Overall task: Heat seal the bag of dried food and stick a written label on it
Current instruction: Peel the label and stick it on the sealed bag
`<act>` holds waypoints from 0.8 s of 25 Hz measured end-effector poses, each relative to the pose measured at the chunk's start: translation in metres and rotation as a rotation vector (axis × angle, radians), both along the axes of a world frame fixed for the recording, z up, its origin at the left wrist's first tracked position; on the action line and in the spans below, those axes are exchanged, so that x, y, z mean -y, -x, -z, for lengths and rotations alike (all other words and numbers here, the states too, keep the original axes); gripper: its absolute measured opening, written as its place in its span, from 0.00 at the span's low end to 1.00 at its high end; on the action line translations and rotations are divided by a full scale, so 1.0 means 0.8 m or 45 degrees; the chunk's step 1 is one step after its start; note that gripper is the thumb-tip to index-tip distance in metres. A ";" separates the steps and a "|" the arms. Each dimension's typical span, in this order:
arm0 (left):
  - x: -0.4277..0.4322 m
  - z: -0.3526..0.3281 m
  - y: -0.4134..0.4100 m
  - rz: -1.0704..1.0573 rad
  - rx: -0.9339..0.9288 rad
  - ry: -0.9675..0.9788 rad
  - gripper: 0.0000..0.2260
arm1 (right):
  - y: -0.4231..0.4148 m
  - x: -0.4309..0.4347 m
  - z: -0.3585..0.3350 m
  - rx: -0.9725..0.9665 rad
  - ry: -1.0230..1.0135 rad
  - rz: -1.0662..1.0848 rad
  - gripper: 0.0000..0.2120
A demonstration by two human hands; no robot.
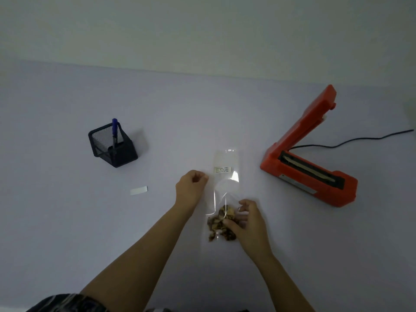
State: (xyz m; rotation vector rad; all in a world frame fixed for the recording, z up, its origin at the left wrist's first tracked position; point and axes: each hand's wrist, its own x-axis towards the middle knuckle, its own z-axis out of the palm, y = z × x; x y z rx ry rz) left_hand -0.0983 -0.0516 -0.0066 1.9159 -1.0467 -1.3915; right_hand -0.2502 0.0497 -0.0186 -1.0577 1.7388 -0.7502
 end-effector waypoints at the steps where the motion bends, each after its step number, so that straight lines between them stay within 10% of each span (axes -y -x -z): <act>1: 0.018 -0.006 -0.007 -0.032 -0.093 0.002 0.03 | -0.007 0.019 -0.003 0.024 0.015 0.012 0.24; 10: 0.228 -0.027 -0.038 -0.051 -0.272 0.061 0.02 | -0.047 0.218 -0.006 0.169 0.108 0.164 0.22; 20: 0.364 0.026 -0.027 0.179 0.362 0.282 0.08 | -0.046 0.351 0.026 -0.105 0.134 0.099 0.21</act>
